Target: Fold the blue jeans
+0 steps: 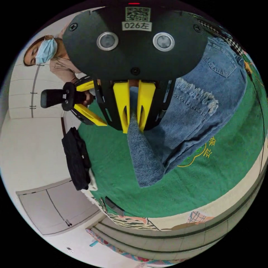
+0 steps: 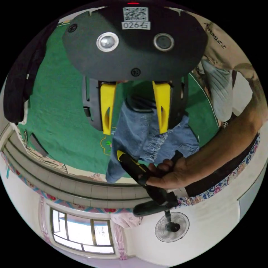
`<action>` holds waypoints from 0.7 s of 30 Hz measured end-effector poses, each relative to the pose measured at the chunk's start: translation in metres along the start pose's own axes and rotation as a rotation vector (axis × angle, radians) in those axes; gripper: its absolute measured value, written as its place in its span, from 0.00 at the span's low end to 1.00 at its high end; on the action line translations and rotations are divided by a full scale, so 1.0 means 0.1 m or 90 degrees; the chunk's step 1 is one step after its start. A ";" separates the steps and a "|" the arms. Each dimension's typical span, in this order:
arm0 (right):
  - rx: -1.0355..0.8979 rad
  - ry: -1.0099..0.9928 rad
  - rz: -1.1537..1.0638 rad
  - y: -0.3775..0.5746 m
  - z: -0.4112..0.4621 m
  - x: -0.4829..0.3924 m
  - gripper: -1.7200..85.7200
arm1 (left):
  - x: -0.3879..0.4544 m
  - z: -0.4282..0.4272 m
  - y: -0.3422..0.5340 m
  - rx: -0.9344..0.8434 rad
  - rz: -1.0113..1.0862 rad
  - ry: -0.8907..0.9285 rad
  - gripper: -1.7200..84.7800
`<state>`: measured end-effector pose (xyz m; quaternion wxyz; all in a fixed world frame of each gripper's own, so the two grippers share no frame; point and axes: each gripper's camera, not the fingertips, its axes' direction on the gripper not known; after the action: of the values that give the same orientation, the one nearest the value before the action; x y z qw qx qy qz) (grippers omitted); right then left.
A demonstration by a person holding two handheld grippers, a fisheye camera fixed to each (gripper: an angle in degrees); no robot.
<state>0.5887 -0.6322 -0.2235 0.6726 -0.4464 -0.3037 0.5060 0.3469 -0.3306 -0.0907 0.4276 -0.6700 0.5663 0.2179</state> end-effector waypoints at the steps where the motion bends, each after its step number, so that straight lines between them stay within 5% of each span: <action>1: -0.029 -0.020 0.004 -0.01 0.12 -0.01 0.27 | -0.02 -0.02 0.01 0.003 -0.006 0.006 0.07; 4: -0.088 -0.070 0.028 -0.01 0.37 -0.03 0.16 | 0.02 -0.06 -0.01 -0.001 -0.020 0.000 0.06; 7: -0.101 0.031 0.020 -0.03 0.25 0.06 0.03 | 0.25 -0.06 -0.09 -0.020 -0.010 -0.063 0.06; 12: -0.006 -0.144 0.139 0.20 -0.37 0.64 0.01 | 1.12 -0.19 -0.41 -0.054 0.088 -0.098 0.07; 21: 0.126 0.070 0.083 0.56 -1.41 0.21 0.02 | 1.93 -0.29 -0.41 -0.079 0.284 -0.007 0.06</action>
<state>0.6930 -0.6487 -0.3339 0.6945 -0.4237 -0.1853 0.5512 0.4305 -0.4648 -0.2117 0.3296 -0.5523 0.6836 0.3450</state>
